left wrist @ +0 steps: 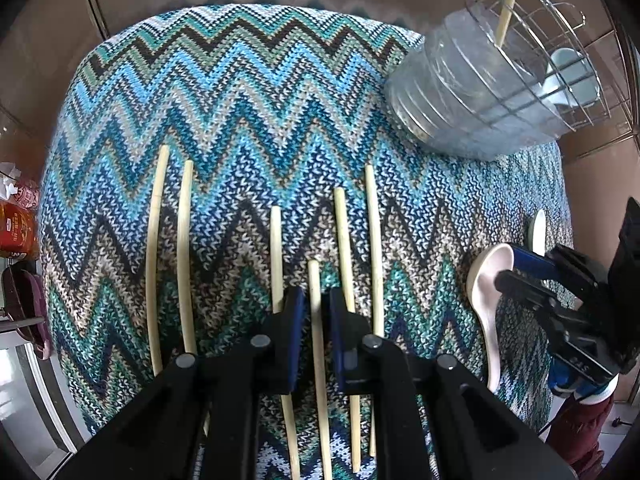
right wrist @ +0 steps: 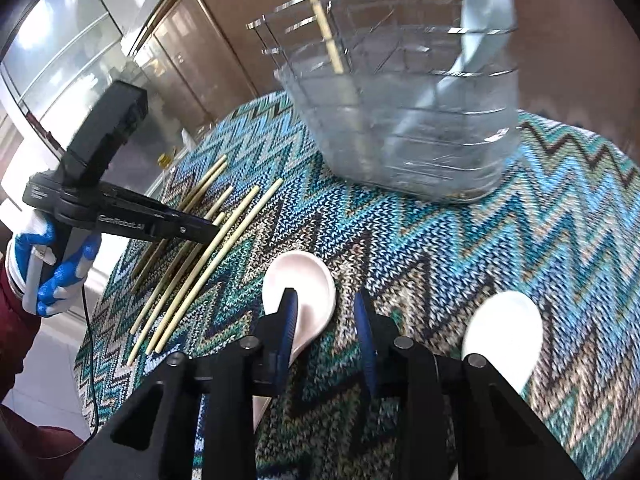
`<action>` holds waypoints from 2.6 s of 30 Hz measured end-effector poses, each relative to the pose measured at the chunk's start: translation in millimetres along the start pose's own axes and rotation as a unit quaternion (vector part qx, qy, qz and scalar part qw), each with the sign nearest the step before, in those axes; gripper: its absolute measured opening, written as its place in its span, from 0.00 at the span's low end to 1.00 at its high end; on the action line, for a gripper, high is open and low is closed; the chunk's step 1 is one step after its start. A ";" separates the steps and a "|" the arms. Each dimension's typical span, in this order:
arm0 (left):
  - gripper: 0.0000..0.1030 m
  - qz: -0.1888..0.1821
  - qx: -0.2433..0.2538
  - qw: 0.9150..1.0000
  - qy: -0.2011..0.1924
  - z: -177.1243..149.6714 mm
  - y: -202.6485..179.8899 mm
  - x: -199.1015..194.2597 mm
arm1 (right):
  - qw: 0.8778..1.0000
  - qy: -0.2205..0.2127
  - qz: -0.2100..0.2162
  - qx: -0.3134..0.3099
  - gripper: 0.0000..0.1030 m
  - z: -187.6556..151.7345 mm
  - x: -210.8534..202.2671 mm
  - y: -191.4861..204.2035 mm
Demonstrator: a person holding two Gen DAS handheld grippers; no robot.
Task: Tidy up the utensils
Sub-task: 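Lower the right gripper over another white spoon while the left gripper lowers over chopsticks, then close the right gripper on the spoon while the left gripper grasps a chopstick, then carry spoon and chopstick into the wire holder and open both grippers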
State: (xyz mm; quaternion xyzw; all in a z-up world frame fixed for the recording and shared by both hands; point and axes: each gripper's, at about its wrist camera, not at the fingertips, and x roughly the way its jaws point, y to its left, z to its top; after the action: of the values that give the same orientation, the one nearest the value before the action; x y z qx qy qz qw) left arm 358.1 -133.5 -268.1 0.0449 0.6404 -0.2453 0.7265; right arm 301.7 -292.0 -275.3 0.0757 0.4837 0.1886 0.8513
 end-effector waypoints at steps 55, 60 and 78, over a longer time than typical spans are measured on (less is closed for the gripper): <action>0.04 -0.044 0.037 0.919 -0.391 -197.8 -59.8 -287.5 | 0.951 -0.284 -0.093 -0.085 0.07 -72.8 -242.1 167.4; 0.04 -0.043 0.035 0.899 -0.434 -197.7 -68.3 -306.2 | 0.937 -0.321 -0.112 -0.083 0.07 -65.5 -252.8 168.4; 0.04 -0.032 0.004 0.824 -0.566 -50.0 -101.6 -291.3 | 0.861 -0.462 -0.206 -0.057 0.07 54.3 -225.8 101.0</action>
State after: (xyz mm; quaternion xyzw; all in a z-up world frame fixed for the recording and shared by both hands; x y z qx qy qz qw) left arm 253.3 -116.4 25.9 -0.1194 0.1166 -0.2537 0.9528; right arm 218.8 -285.4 -36.1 0.0041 0.0276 -0.0199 0.9994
